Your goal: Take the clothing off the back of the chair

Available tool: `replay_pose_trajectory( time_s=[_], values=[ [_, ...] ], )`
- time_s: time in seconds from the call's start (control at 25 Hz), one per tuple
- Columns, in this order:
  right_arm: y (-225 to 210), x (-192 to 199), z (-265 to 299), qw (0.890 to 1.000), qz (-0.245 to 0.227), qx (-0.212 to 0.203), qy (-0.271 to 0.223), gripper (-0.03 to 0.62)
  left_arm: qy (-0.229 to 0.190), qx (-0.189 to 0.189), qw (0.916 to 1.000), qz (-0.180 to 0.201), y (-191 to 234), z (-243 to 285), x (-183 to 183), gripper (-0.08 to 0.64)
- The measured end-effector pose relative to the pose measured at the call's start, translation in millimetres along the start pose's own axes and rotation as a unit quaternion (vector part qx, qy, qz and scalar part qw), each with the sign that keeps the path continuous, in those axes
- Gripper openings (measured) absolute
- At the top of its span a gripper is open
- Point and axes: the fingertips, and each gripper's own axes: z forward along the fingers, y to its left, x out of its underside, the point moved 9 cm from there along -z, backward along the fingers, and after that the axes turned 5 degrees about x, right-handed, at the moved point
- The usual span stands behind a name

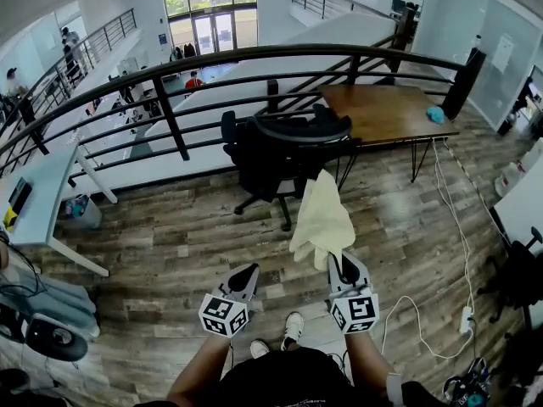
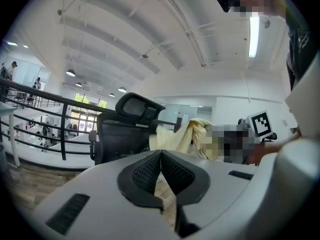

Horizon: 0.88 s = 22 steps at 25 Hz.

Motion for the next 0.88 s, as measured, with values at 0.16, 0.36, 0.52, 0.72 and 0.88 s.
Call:
replay_pose_trajectory(
  time_s=[0.16, 0.36, 0.52, 0.72, 0.88],
  values=[
    [5.0, 2.3, -2.8, 1.000, -0.001, 0.003, 0.011, 0.052, -0.003, 0.001, 1.0000, 0.000, -1.7, -6.8, 0.4, 0.012],
    [6.5, 2.7, -5.4, 1.000, 0.007, 0.014, 0.008, 0.052, -0.005, -0.001, 1.0000, 0.000, -0.8, -11.8, -1.6, 0.012],
    [5.8, 0.2, -0.6, 1.000, 0.003, 0.018, 0.004, 0.052, -0.010, -0.002, 0.9999, 0.003, 0.6, -10.4, -4.1, 0.012],
    [3.1, -7.1, 4.8, 1.000, -0.005, 0.021, -0.007, 0.052, -0.015, -0.003, 0.9999, 0.007, 1.9, -7.4, -10.3, 0.012],
    [-0.5, -10.9, 10.6, 1.000, -0.008, 0.021, -0.014, 0.052, -0.017, -0.005, 0.9998, 0.008, 3.1, -3.9, -12.0, 0.012]
  ],
)
